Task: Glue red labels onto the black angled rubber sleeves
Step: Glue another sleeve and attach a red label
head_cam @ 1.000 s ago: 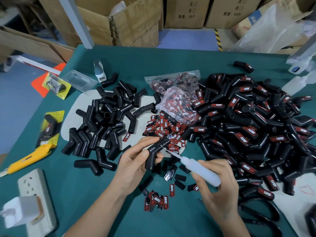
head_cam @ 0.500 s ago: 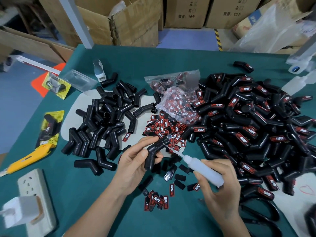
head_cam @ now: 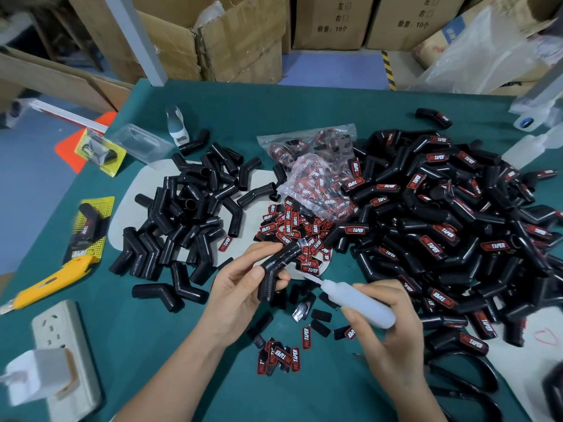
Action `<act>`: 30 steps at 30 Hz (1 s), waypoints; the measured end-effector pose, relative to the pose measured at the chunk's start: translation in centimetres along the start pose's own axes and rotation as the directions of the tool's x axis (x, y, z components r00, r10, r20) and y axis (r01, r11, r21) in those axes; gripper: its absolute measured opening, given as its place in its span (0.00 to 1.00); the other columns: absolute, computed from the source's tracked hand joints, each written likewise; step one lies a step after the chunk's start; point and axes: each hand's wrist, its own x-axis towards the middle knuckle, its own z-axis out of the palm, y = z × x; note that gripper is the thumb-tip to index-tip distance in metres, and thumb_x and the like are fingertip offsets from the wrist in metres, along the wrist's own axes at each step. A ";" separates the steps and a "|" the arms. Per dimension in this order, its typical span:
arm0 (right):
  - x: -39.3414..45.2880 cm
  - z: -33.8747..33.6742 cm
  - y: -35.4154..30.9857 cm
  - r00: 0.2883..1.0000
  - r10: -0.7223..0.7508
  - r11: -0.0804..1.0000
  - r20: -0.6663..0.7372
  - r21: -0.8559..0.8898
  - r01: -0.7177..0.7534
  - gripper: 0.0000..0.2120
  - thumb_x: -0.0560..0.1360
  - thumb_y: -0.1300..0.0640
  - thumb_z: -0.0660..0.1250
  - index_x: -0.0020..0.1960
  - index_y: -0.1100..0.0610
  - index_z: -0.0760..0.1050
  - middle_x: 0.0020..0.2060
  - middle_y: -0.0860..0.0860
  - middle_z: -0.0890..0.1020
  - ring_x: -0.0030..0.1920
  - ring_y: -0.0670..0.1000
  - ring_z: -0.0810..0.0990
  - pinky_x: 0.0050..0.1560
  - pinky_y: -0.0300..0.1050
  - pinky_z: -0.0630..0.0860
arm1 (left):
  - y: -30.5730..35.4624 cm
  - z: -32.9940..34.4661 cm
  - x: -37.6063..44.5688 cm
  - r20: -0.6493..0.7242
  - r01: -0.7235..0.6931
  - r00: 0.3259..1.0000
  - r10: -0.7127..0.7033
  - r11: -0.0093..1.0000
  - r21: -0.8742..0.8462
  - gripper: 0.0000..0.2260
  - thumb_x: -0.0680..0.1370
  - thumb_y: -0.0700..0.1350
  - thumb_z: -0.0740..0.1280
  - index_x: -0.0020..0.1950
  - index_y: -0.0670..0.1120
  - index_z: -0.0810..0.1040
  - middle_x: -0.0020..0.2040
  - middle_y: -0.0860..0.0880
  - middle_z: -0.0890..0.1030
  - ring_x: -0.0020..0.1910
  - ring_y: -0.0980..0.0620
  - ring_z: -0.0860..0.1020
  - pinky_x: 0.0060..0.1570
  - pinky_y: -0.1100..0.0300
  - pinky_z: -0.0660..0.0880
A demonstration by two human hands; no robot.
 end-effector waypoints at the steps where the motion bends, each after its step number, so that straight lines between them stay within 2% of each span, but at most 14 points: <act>1: 0.1 -0.1 -0.1 0.998 0.062 0.997 -0.006 0.054 -0.061 0.16 0.74 0.51 0.73 0.59 0.36 0.77 0.52 0.41 0.80 0.51 0.48 0.82 0.46 0.42 0.80 | 0.0 0.0 0.0 0.001 0.000 1.000 0.000 1.000 -0.003 0.21 0.79 0.51 0.75 0.69 0.43 0.83 0.65 0.47 0.79 0.52 0.46 0.85 0.55 0.59 0.82; 2: 0.1 -0.2 -0.2 0.992 0.127 0.987 -0.018 0.105 -0.124 0.15 0.73 0.49 0.74 0.58 0.36 0.78 0.52 0.41 0.81 0.52 0.49 0.83 0.47 0.44 0.81 | 0.0 -0.1 0.0 0.004 -0.001 1.000 0.001 1.000 -0.006 0.21 0.79 0.51 0.75 0.69 0.43 0.83 0.65 0.47 0.79 0.52 0.46 0.85 0.55 0.59 0.82; 5: 0.3 -0.7 0.2 0.953 0.302 0.918 -0.002 0.270 -0.290 0.15 0.71 0.48 0.76 0.57 0.41 0.79 0.54 0.51 0.84 0.52 0.56 0.86 0.51 0.45 0.83 | 0.0 -0.1 0.2 0.020 -0.005 1.000 0.006 1.000 -0.008 0.20 0.80 0.49 0.74 0.70 0.42 0.82 0.66 0.48 0.79 0.53 0.46 0.85 0.57 0.59 0.81; 7: 0.5 -0.6 0.3 0.945 0.327 0.914 0.008 0.252 -0.319 0.16 0.71 0.49 0.77 0.57 0.40 0.79 0.56 0.50 0.84 0.54 0.52 0.86 0.52 0.41 0.82 | -0.1 -0.2 0.3 0.033 -0.013 0.999 0.013 1.000 0.000 0.20 0.81 0.48 0.74 0.70 0.42 0.81 0.66 0.48 0.78 0.53 0.46 0.84 0.58 0.58 0.81; 9: 0.6 -0.2 0.5 0.944 0.331 0.922 0.019 0.207 -0.327 0.17 0.74 0.52 0.79 0.58 0.37 0.80 0.56 0.45 0.85 0.54 0.48 0.85 0.52 0.35 0.80 | -0.1 -0.2 0.4 0.036 -0.017 0.999 0.016 1.000 0.015 0.19 0.81 0.48 0.74 0.70 0.42 0.81 0.66 0.49 0.78 0.54 0.46 0.84 0.59 0.57 0.80; 11: 0.6 0.2 0.7 0.940 0.341 0.927 0.020 0.160 -0.339 0.16 0.75 0.51 0.78 0.58 0.33 0.80 0.55 0.42 0.86 0.55 0.46 0.85 0.53 0.33 0.79 | -0.1 -0.2 0.4 0.038 -0.012 0.999 0.012 1.000 0.017 0.19 0.81 0.47 0.74 0.70 0.42 0.81 0.66 0.49 0.78 0.55 0.46 0.84 0.60 0.58 0.80; 13: 0.5 0.6 1.2 0.940 0.341 0.937 0.014 0.071 -0.341 0.16 0.74 0.49 0.75 0.58 0.32 0.80 0.56 0.39 0.85 0.57 0.44 0.85 0.56 0.35 0.79 | -0.2 -0.2 0.4 0.040 -0.005 0.999 0.005 1.000 0.012 0.19 0.81 0.46 0.73 0.70 0.42 0.81 0.66 0.49 0.79 0.56 0.46 0.85 0.60 0.58 0.80; 16: 0.2 1.0 1.9 0.941 0.338 0.940 0.018 -0.069 -0.336 0.20 0.76 0.54 0.76 0.59 0.30 0.77 0.56 0.35 0.84 0.58 0.41 0.83 0.57 0.39 0.80 | -0.3 -0.2 0.4 0.053 -0.002 0.999 0.001 1.000 0.027 0.17 0.82 0.40 0.68 0.71 0.42 0.81 0.66 0.48 0.79 0.57 0.46 0.85 0.60 0.58 0.80; 19: 0.2 1.2 2.2 0.943 0.333 0.932 0.003 -0.153 -0.329 0.22 0.77 0.53 0.76 0.58 0.27 0.74 0.55 0.31 0.82 0.59 0.36 0.81 0.55 0.32 0.76 | -0.2 -0.1 0.3 0.060 -0.001 0.998 -0.002 0.999 0.050 0.18 0.82 0.36 0.63 0.71 0.43 0.81 0.66 0.47 0.79 0.57 0.47 0.84 0.60 0.59 0.79; 21: 0.3 1.2 2.5 0.944 0.330 0.931 -0.014 -0.158 -0.328 0.24 0.77 0.55 0.76 0.58 0.27 0.73 0.55 0.29 0.82 0.58 0.33 0.80 0.55 0.24 0.72 | 0.0 0.0 0.2 0.050 0.004 0.999 -0.006 0.998 0.057 0.17 0.83 0.35 0.65 0.71 0.43 0.81 0.66 0.43 0.79 0.57 0.47 0.84 0.60 0.59 0.79; 23: 0.4 1.2 2.7 0.943 0.331 0.931 -0.029 -0.157 -0.331 0.25 0.77 0.56 0.76 0.57 0.26 0.73 0.55 0.28 0.81 0.58 0.31 0.79 0.56 0.21 0.69 | 0.1 0.1 0.2 0.035 0.017 0.999 -0.019 0.998 0.057 0.17 0.82 0.39 0.67 0.71 0.43 0.81 0.65 0.36 0.76 0.57 0.47 0.84 0.59 0.59 0.79; 25: 0.4 1.1 2.9 0.938 0.345 0.924 -0.028 -0.165 -0.345 0.25 0.77 0.55 0.75 0.57 0.25 0.72 0.56 0.27 0.80 0.59 0.31 0.78 0.56 0.21 0.68 | 0.3 0.3 0.1 0.029 0.041 0.999 -0.043 0.998 0.037 0.18 0.81 0.41 0.68 0.71 0.43 0.81 0.65 0.33 0.77 0.57 0.45 0.85 0.59 0.59 0.80; 27: 0.3 1.0 2.9 0.945 0.326 0.927 -0.017 -0.191 -0.323 0.23 0.78 0.53 0.75 0.59 0.26 0.73 0.57 0.29 0.81 0.60 0.34 0.79 0.57 0.22 0.69 | 0.3 0.5 0.1 0.033 0.066 0.997 -0.066 0.998 0.022 0.18 0.81 0.42 0.67 0.71 0.43 0.81 0.62 0.35 0.81 0.58 0.45 0.85 0.58 0.59 0.81; 30: 0.1 0.9 2.8 0.984 0.177 0.956 -0.010 -0.236 -0.175 0.17 0.80 0.53 0.73 0.64 0.35 0.76 0.58 0.36 0.81 0.60 0.41 0.80 0.58 0.26 0.70 | 0.4 0.9 0.0 0.033 0.075 0.997 -0.076 0.997 0.018 0.17 0.81 0.45 0.71 0.70 0.44 0.82 0.59 0.39 0.84 0.58 0.44 0.85 0.58 0.60 0.81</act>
